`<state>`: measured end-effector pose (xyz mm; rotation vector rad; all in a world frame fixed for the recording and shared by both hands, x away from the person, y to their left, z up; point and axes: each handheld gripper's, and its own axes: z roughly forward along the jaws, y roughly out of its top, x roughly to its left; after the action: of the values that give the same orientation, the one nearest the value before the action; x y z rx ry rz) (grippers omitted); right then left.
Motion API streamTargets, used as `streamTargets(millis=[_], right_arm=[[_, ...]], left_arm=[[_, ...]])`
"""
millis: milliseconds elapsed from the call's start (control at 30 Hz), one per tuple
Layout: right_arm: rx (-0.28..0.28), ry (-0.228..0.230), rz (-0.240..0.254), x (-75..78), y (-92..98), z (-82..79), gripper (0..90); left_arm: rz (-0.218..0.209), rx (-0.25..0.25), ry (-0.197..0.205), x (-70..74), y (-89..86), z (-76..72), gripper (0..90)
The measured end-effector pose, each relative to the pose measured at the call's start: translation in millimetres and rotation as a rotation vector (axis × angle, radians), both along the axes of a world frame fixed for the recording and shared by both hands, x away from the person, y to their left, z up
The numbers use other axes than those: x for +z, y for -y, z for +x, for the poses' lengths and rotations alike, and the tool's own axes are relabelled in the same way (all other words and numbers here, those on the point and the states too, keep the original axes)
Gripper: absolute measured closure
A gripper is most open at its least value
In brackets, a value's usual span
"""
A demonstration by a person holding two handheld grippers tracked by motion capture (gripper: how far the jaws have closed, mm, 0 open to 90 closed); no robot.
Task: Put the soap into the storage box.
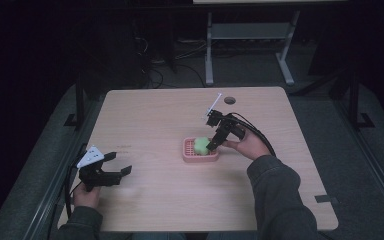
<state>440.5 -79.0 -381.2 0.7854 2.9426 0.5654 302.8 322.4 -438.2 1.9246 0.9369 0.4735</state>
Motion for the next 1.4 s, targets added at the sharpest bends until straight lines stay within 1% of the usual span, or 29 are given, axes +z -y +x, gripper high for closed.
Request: streamTargets(millis=[233, 267, 333, 533, 600, 633, 733, 767, 1233, 1400], right_arm=[[0.001, 0.004, -0.002, 2.1, 3.8, -2.8, 19.9], [-0.001, 0.008, 0.005, 2.8, 5.8, -4.3, 20.2], [-0.004, 0.007, 0.014, 2.6, 8.4, -5.0, 20.3], [-0.018, -0.001, 0.015, -2.0, 15.6, -8.7, 20.5], [-0.015, 0.001, 0.015, -2.7, 17.0, -9.0, 20.5], [-0.025, -0.009, 0.013, -3.8, 19.6, -10.2, 20.7], [-0.026, -0.007, 0.014, -3.1, 22.0, -11.7, 20.8], [-0.025, 0.001, 0.019, -2.6, 23.1, -12.5, 21.2], [-0.042, -0.012, 0.024, -8.1, 36.1, -19.2, 21.1], [-0.04, -0.007, 0.024, -5.4, 39.2, -22.4, 21.1]], left_arm=[[0.001, 0.0, 0.001, -0.1, 0.4, -0.2, 14.4], [0.004, -0.001, -0.001, -0.2, 0.3, 0.0, 14.4], [0.002, -0.002, -0.001, -0.3, 0.6, -0.1, 14.4], [0.003, -0.001, -0.002, -0.4, 0.9, -0.3, 14.4], [0.001, -0.001, -0.001, -0.4, 1.1, -0.4, 14.4], [0.005, -0.003, -0.001, -0.5, 1.0, -0.3, 14.4], [0.006, -0.003, -0.001, -0.7, 1.3, -0.1, 14.4], [0.008, -0.004, -0.001, -0.7, 1.2, -0.1, 14.4], [0.015, -0.006, -0.004, -1.5, 1.7, 0.2, 14.4], [0.015, -0.006, -0.002, -1.8, 2.0, 0.4, 14.4]])
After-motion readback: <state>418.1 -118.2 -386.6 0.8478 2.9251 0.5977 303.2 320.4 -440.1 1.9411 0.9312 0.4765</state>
